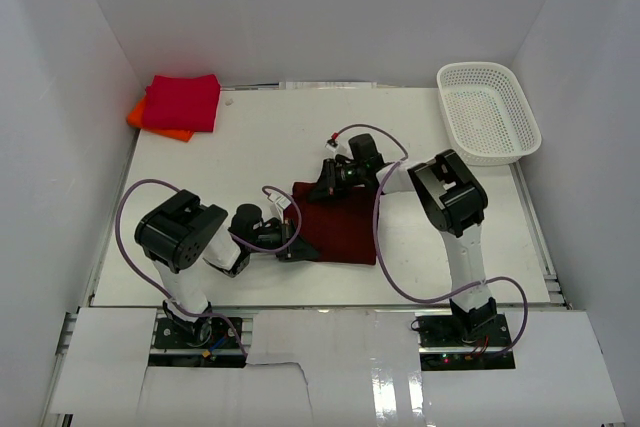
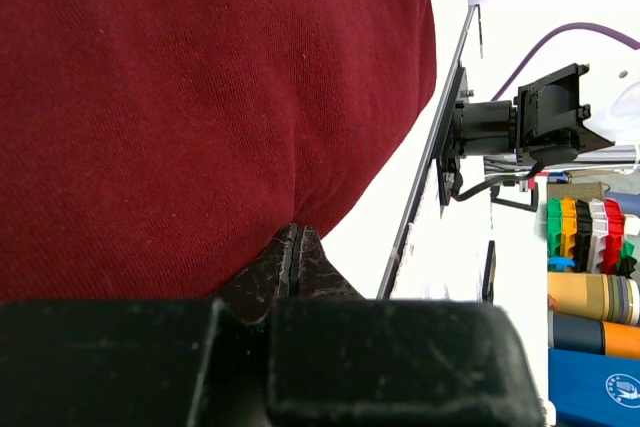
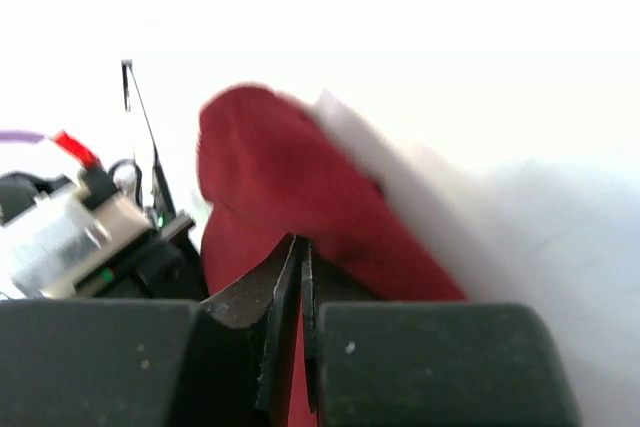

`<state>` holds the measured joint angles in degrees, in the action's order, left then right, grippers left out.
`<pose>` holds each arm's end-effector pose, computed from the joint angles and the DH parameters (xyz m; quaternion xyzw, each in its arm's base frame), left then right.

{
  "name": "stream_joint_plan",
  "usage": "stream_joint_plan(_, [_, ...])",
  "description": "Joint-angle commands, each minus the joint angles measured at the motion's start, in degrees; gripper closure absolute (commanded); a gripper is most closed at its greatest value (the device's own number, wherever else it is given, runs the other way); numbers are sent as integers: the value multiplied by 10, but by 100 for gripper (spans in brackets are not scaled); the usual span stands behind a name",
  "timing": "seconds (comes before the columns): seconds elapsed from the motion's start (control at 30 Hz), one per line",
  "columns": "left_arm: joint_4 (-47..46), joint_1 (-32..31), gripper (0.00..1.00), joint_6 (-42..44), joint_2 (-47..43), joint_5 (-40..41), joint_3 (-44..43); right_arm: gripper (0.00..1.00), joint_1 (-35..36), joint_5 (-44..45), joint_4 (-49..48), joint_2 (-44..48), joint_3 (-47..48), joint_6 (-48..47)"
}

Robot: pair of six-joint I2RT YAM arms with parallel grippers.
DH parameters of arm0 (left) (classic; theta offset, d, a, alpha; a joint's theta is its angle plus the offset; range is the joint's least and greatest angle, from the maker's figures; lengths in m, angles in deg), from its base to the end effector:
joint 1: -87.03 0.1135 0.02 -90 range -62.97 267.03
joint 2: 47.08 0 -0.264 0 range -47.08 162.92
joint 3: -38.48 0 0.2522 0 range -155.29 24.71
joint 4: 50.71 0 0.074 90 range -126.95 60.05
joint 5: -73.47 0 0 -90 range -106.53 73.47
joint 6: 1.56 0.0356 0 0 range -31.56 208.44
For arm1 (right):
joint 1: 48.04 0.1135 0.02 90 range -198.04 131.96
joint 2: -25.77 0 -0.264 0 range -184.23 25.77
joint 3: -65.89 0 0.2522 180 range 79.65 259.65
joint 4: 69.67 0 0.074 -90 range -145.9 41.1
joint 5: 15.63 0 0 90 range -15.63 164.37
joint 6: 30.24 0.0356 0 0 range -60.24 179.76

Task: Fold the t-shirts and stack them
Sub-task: Smooth out wrinkles on the folded tshirt

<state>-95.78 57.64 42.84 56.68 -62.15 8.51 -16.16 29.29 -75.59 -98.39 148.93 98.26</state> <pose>0.1966 -0.1399 0.0802 0.0838 0.8130 -0.5506 0.1697 0.3597 0.2534 0.1090 -0.1288 0.8288 0.5231 0.1512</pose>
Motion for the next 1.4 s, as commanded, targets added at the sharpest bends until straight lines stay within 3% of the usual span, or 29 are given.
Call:
stream_joint_plan(0.0, [43,-1,100,25,-5,16,9,92,-18,9,-16,-16,52,-25])
stream_joint_plan(0.37, [45,-1,100,23,-2,8,8,92,-41,-6,46,-57,204,-40])
stream_joint_plan(0.57, [50,-1,100,24,-11,12,7,92,-41,-6,101,14,165,-73])
stream_joint_plan(0.87, [51,-1,100,25,-8,12,5,92,-38,-37,62,52,56,-59])
stream_joint_plan(1.37, [58,-1,100,28,-5,12,1,92,-2,-88,59,-27,109,-44])
